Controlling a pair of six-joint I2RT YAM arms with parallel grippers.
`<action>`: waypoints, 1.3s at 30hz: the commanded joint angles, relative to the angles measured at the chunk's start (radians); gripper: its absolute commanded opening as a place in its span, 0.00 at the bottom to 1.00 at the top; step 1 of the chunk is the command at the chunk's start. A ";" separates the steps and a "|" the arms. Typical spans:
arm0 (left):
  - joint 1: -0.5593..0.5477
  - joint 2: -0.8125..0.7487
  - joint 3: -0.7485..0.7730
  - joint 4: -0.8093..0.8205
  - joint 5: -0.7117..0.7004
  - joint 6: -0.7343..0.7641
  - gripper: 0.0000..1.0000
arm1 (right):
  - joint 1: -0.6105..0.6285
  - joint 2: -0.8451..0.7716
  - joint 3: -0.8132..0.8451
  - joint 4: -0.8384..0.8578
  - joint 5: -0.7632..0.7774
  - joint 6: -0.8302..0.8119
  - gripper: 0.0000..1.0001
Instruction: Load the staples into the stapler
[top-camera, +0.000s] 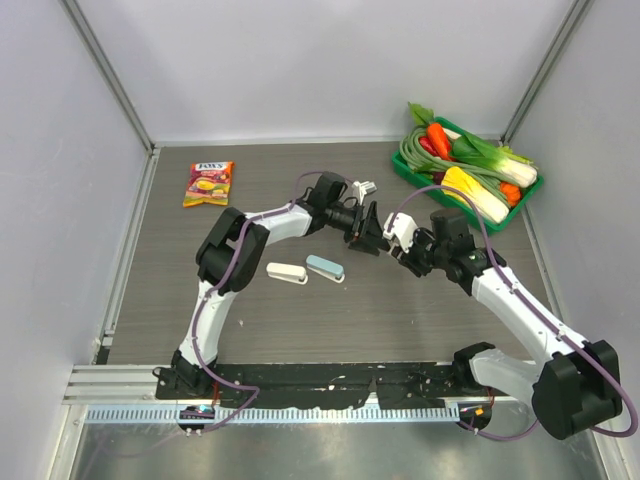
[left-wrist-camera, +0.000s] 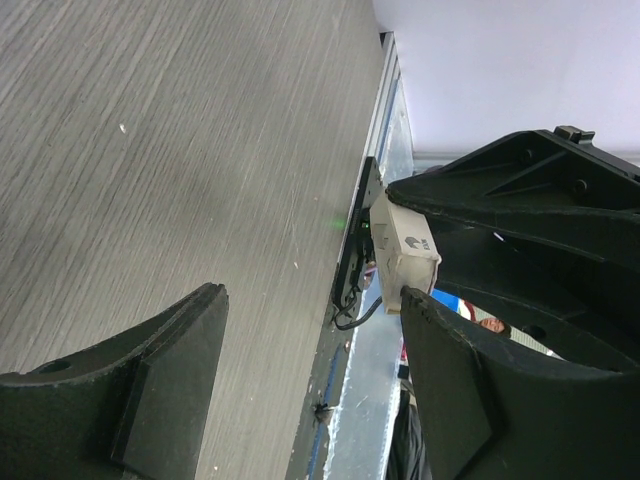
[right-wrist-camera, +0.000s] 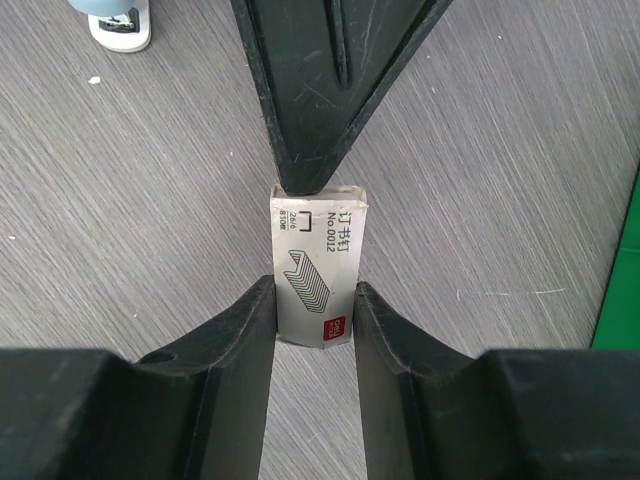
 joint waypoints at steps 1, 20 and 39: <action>-0.013 -0.007 0.020 0.017 0.030 0.001 0.74 | -0.002 0.006 0.006 0.032 -0.023 -0.018 0.40; -0.030 0.014 0.003 0.040 0.042 -0.002 0.72 | -0.002 0.009 0.019 0.027 -0.043 -0.006 0.40; -0.070 0.037 0.010 0.025 0.059 0.003 0.67 | 0.000 0.012 0.019 0.085 -0.054 0.040 0.40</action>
